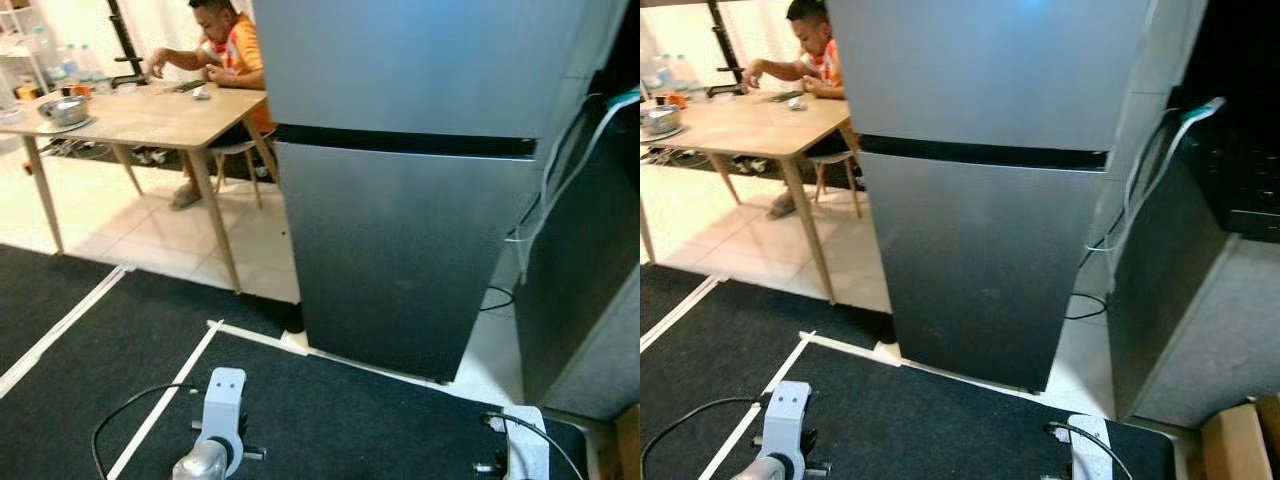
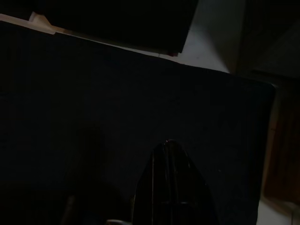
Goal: Restocking fridge
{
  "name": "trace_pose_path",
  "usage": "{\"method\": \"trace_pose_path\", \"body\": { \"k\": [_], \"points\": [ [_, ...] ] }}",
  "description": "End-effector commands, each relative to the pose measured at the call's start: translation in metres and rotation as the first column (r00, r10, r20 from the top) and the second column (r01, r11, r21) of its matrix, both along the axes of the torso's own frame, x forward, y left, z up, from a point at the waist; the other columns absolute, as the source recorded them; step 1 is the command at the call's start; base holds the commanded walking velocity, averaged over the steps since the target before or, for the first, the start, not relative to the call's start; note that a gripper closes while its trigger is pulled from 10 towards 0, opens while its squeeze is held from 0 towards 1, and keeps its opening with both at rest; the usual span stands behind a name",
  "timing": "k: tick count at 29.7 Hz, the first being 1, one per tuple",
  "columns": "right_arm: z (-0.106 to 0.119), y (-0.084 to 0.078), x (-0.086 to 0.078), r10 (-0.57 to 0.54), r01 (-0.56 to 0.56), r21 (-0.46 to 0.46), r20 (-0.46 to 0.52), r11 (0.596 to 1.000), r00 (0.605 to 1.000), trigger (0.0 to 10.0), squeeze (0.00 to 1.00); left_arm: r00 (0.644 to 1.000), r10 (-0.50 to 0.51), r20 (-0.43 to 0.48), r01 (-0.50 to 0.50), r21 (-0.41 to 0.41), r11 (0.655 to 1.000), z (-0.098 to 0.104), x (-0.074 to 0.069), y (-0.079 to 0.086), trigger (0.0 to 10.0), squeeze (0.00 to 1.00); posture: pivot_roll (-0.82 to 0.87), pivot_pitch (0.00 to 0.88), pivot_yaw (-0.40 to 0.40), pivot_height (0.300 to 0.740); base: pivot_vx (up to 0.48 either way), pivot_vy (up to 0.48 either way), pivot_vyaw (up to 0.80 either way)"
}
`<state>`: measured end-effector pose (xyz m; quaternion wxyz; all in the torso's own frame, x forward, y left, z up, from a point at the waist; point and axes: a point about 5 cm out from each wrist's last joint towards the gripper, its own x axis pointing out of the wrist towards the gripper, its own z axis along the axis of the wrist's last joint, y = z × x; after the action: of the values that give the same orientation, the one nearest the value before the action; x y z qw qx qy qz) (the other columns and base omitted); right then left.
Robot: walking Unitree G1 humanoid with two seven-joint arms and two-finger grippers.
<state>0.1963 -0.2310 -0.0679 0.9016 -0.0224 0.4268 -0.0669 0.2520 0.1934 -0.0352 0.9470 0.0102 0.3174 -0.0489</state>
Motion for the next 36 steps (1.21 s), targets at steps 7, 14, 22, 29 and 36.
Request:
{"method": "trace_pose_path", "body": {
  "k": [7,14,22,29,36],
  "points": [
    [0.0015,0.0008,0.0032,-0.021,0.021,0.031,0.014,0.999,1.0,10.0,0.0,1.0,-0.011,-0.008,0.011,-0.01,1.0,0.0002,0.0034,-0.0084,10.0,0.0,-0.07,0.0,0.031,0.74,0.0,0.0,0.8],
    [0.0027,0.0008,0.0053,-0.027,0.026,0.041,0.024,0.999,0.999,10.0,0.0,1.0,-0.015,-0.018,0.015,-0.005,1.0,-0.0007,0.0023,-0.0064,10.0,0.0,-0.07,0.0,0.034,0.74,0.0,0.0,0.8],
    [0.0038,-0.001,0.0061,-0.041,0.039,0.051,0.035,0.998,0.999,10.0,0.0,0.999,-0.032,-0.025,0.032,0.002,0.999,-0.0007,0.0025,-0.0056,10.0,0.0,-0.06,0.0,0.037,0.74,0.0,0.0,0.8],
    [0.0029,0.0014,0.0058,-0.035,0.033,0.055,0.032,0.998,0.999,10.0,0.0,1.0,-0.024,-0.019,0.024,0.003,1.0,0.0002,0.0035,-0.0048,10.0,0.0,-0.06,0.0,0.037,0.74,0.0,0.0,0.8],
    [0.0014,0.0027,0.0043,-0.06,0.058,0.063,0.022,0.996,0.998,10.0,0.0,1.0,-0.005,0.016,0.006,-0.03,1.0,0.0049,0.0093,-0.0071,10.0,0.0,-0.06,0.0,0.034,0.74,0.103,0.0,0.0]
  ]
}}
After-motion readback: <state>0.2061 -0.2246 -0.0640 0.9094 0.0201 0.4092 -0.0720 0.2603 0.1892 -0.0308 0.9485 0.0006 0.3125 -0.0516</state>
